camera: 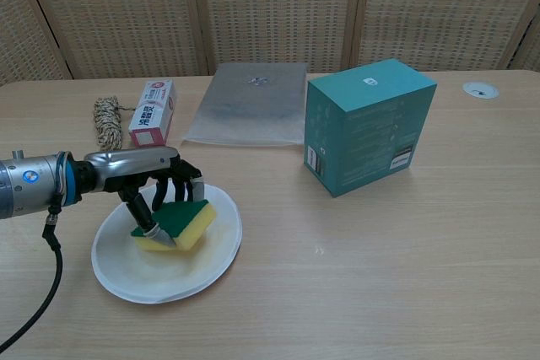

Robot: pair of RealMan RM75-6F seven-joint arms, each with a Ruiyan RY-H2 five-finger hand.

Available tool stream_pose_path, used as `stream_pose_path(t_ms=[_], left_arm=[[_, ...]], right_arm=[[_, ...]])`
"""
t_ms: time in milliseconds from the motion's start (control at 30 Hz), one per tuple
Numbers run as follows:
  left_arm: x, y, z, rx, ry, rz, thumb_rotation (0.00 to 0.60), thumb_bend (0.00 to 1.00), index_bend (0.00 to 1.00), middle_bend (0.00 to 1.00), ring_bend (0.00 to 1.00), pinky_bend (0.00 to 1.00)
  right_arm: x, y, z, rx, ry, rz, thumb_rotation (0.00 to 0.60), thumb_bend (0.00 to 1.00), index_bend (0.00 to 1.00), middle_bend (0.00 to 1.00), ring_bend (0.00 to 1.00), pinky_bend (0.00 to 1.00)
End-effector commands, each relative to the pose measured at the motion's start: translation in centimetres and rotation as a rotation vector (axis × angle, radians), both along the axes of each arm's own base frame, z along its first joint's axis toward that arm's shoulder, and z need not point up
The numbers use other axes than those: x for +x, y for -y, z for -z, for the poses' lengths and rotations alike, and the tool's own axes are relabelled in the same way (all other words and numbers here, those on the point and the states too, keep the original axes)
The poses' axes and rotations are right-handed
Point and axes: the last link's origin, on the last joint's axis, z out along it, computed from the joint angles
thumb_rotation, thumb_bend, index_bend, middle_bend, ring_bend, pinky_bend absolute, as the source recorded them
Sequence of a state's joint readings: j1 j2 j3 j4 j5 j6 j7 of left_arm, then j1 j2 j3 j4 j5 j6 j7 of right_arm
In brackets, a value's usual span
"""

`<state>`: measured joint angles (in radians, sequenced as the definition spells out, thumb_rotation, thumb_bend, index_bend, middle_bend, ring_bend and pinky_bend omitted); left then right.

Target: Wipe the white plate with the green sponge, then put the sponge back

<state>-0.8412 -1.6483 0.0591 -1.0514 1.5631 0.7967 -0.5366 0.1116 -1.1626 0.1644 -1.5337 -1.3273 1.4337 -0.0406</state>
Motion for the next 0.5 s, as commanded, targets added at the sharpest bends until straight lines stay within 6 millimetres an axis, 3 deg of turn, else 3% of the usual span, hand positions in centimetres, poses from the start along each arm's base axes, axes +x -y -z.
stream_pose_path(t_ms=[33,233,500], left_arm=[[0.6,-0.3,-0.9,0.018,0.027,0.011,0.600,0.06,0.50,0.46,0.42,0.53],[1.2,-2.0,-3.3,0.089,0.056,0.001,0.600,0.06,0.50,0.46,0.42,0.53],[1.0,-2.5,-0.7,0.059,0.026,-0.063,0.600,0.07,0.50,0.46,0.42,0.53]], right_arm=[[0.0,0.1,-0.1,0.001,0.002,0.002,0.600,0.00,0.00,0.00,0.00,0.00],[0.2,-0.2,0.0,0.003,0.001,-0.009,0.600,0.00,0.00,0.00,0.00,0.00],[0.3,-0.1,0.2,0.011,-0.007,-0.009,0.600,0.00,0.00,0.00,0.00,0.00]])
